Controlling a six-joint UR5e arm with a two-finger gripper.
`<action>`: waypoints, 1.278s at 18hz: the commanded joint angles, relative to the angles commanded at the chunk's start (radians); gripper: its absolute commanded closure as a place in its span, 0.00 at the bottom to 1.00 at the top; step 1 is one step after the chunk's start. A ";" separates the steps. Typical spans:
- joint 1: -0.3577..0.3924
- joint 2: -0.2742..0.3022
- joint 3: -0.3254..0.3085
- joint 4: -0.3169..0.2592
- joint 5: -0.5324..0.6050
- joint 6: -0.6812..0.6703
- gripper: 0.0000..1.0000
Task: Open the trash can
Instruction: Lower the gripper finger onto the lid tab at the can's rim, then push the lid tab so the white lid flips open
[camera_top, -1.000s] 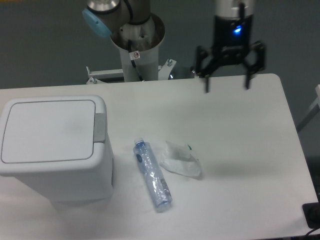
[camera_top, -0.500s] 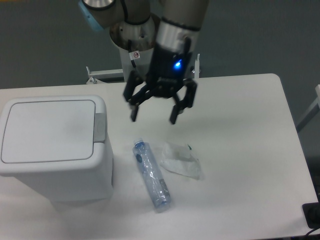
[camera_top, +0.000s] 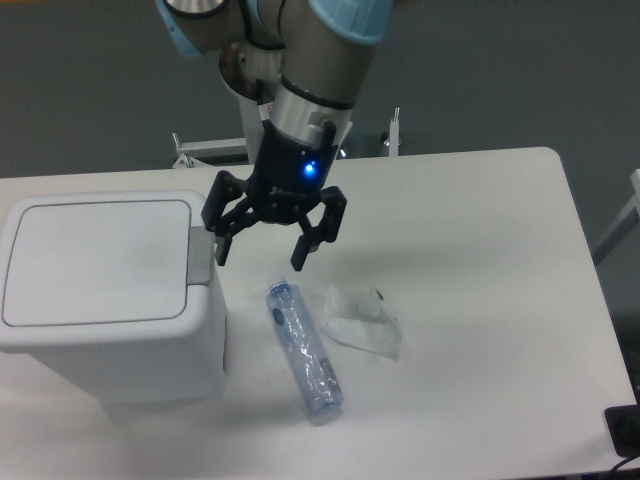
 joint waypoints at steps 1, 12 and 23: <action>0.000 0.006 -0.015 0.000 0.002 0.000 0.00; -0.002 0.008 -0.028 0.000 0.003 0.000 0.00; -0.002 0.008 -0.034 0.003 0.003 0.002 0.00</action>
